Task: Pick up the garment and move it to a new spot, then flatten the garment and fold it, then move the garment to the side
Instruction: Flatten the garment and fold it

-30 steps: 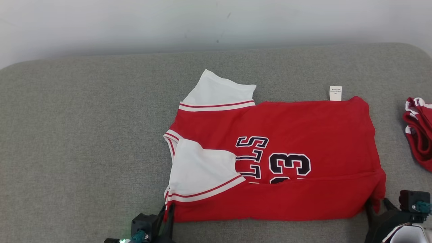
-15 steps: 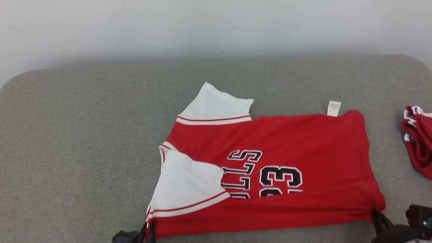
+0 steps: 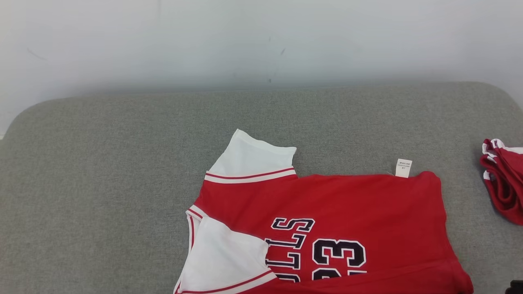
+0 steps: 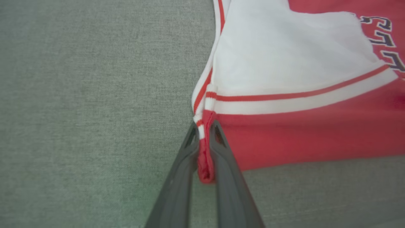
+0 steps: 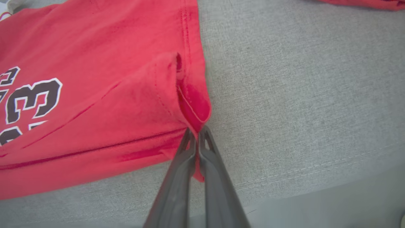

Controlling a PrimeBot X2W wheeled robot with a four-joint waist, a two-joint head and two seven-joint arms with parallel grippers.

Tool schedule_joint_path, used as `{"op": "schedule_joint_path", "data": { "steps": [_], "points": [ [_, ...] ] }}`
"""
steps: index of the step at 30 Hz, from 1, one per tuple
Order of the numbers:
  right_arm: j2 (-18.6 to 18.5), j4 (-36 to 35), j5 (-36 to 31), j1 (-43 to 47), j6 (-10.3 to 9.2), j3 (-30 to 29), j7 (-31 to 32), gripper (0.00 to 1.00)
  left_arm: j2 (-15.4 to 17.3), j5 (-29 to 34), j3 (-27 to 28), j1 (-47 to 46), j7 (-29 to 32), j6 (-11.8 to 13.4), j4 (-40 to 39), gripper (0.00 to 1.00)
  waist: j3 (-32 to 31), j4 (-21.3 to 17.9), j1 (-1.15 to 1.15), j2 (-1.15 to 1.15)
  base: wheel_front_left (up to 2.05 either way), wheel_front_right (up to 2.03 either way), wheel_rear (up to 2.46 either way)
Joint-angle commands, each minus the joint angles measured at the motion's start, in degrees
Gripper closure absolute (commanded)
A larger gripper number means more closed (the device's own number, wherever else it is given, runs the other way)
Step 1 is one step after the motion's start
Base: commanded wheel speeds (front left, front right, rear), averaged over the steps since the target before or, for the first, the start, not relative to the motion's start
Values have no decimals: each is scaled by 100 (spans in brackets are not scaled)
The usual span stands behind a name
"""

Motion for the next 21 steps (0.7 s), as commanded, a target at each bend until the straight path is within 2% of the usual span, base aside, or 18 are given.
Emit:
{"op": "schedule_joint_path", "data": {
  "steps": [1, 3, 4, 5, 6, 17, 21],
  "points": [
    [16, -9, -47, 51, -20, -27, 21, 100, 63, -65, 28, 78, 0, 49, 1, 100, -3, -2, 0, 0, 0, 0, 0],
    [78, 24, -92, 91, -20, 23, 122, 100, 23, -73, -11, 108, 18, 55, -24, 100, -14, -9, 0, 0, 0, 0, 0],
    [112, 63, -129, 115, -20, 24, 154, 0, 9, -72, -23, 116, 28, 60, -27, 76, -18, -11, 0, 0, 0, 0, 0],
    [144, 104, -189, 119, -20, -5, 159, 0, 6, -51, -27, 120, 27, 72, -24, 48, -22, -11, 0, 0, 0, 0, 0],
    [164, 125, -255, 105, -19, -40, 119, 0, -8, -73, -30, 139, 57, 81, 1, 0, -26, -8, 0, 0, 0, 0, 0],
    [276, 30, -782, -119, -18, -427, -334, 0, 105, -142, 182, 151, -124, 309, -90, 0, -138, -10, 0, 0, 0, 0, 0],
    [218, -70, -815, -284, -18, -455, -420, 0, 214, -115, 263, -36, -160, 291, -254, 0, -178, -15, 0, 0, 0, 0, 0]
  ]
}}
